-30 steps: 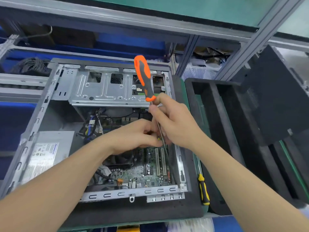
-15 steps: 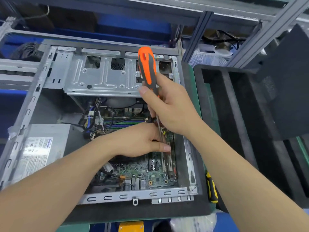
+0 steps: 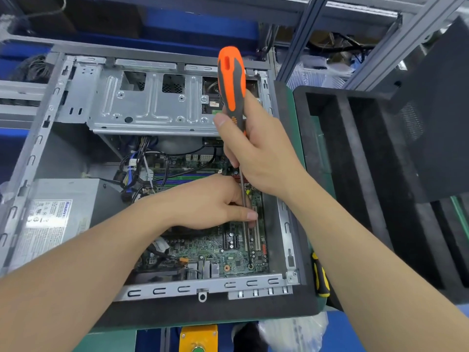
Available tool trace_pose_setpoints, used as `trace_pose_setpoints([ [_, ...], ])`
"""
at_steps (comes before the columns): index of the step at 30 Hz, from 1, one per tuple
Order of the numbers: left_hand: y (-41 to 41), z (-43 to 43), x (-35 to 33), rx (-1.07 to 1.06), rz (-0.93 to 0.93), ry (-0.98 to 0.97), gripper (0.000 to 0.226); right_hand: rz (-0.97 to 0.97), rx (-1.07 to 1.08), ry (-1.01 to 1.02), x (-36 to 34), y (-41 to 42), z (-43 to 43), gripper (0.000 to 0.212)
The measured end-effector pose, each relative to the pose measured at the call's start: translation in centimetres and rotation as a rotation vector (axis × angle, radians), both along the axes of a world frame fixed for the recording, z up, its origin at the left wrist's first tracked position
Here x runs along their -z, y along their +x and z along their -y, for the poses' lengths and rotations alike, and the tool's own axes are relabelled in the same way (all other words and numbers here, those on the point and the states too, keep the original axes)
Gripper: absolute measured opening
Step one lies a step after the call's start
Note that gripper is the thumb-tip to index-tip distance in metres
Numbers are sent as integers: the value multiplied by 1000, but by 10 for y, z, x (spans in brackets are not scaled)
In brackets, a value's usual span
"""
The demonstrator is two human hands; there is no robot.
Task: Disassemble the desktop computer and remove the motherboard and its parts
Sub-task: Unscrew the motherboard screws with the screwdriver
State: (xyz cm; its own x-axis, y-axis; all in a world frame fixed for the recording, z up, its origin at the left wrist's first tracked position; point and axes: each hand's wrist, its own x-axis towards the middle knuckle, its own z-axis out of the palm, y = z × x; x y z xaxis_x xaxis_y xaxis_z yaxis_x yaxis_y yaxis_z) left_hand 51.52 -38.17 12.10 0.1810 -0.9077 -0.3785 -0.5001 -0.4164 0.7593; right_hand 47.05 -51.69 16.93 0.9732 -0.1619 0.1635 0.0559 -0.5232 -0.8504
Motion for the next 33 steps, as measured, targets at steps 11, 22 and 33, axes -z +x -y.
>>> trace_pose_setpoints([
  [11,0,0,1,5,5,27,33,2,1,13,-1,-2,0,25],
  [22,-3,-2,-2,34,-31,-31,30,14,-191,152,-3,-7,4,12],
  [33,0,-12,-27,51,-512,-422,18,-351,-835,308,-69,-43,34,12],
])
